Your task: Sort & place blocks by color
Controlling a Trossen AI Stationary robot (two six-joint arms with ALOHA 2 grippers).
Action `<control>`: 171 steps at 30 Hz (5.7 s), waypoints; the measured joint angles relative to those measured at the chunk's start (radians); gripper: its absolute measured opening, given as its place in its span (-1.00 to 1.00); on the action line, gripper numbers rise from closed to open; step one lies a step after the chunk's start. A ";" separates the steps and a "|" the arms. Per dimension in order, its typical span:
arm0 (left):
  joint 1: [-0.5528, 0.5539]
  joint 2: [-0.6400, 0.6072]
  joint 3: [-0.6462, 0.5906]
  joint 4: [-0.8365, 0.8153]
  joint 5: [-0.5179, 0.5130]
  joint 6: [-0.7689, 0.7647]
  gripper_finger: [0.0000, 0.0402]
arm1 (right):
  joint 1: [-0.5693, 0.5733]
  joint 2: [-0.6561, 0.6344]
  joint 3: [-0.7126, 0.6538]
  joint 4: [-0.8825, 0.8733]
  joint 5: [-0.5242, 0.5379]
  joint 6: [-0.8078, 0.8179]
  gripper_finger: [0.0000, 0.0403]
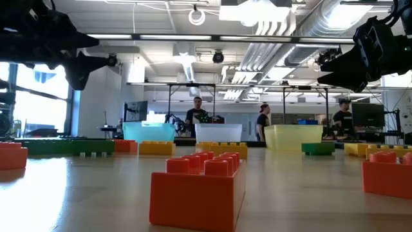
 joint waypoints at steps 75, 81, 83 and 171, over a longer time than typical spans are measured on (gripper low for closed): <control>0.000 0.055 0.227 0.167 -0.201 -0.012 0.12 | 0.000 0.000 0.000 0.000 0.000 0.000 0.33; 0.000 0.171 0.425 -0.126 -0.224 0.124 0.12 | 0.000 0.000 0.000 0.000 0.000 0.000 0.33; 0.000 0.216 0.488 -0.236 -0.228 0.140 0.12 | 0.000 0.000 0.000 0.000 0.000 0.000 0.33; -0.159 1.490 0.708 -0.640 -0.199 -0.251 0.07 | 0.000 0.002 0.000 0.000 0.000 0.000 0.33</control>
